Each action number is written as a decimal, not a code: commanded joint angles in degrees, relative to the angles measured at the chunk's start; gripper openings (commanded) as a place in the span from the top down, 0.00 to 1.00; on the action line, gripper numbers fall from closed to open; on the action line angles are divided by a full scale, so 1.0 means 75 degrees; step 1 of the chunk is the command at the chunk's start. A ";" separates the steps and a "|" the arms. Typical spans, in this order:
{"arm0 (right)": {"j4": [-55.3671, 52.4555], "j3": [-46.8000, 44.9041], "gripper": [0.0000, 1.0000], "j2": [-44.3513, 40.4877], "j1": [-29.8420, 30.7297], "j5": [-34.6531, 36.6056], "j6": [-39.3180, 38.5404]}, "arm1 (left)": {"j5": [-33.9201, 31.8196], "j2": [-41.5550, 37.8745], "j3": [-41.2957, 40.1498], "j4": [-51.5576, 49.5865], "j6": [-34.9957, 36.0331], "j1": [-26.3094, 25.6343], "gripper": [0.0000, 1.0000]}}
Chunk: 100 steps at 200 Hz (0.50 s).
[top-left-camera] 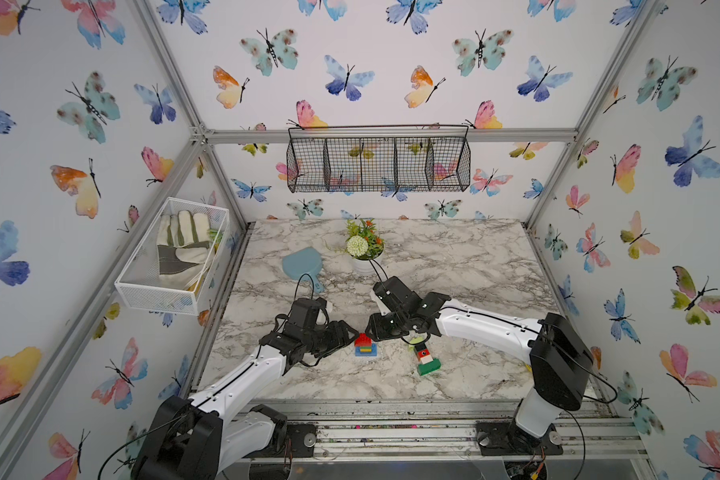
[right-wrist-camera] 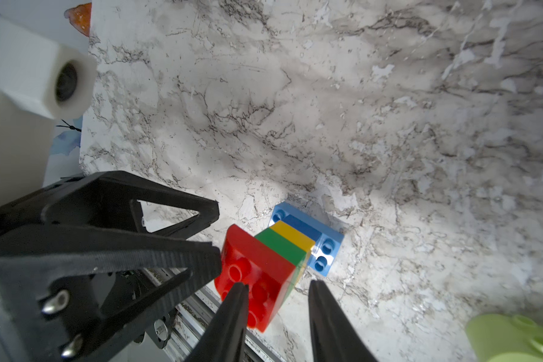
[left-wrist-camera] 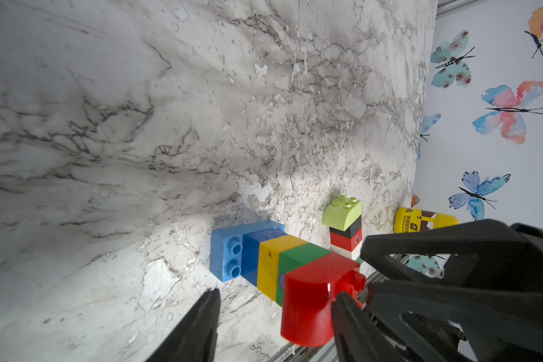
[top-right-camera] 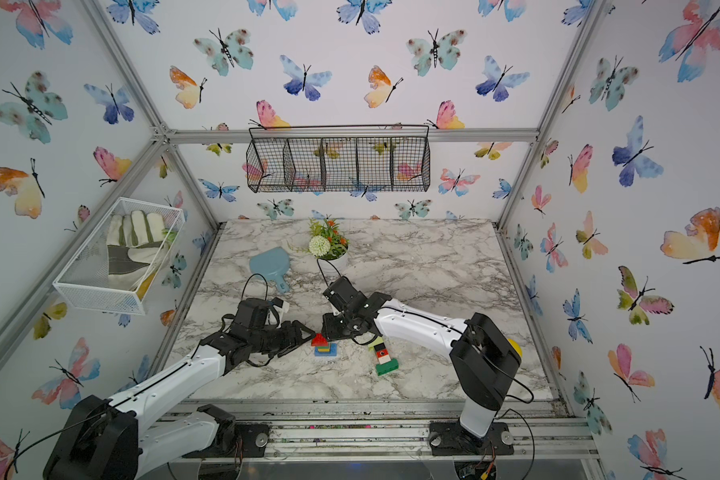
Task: Assemble the number 1 with lego
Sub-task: Assemble the lego brick with the lego brick.
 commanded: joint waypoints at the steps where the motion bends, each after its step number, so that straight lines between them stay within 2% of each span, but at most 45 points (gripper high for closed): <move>1: -0.0079 0.0199 0.64 0.0195 -0.0033 -0.0094 0.0041 | 0.0179 0.0054 0.0086 0.0144 0.0056 -0.0069 0.40; 100: -0.0452 -0.0116 0.71 0.0464 -0.0033 -0.0073 0.0035 | 0.0179 0.0108 -0.0304 0.0098 -0.0013 -0.0086 0.44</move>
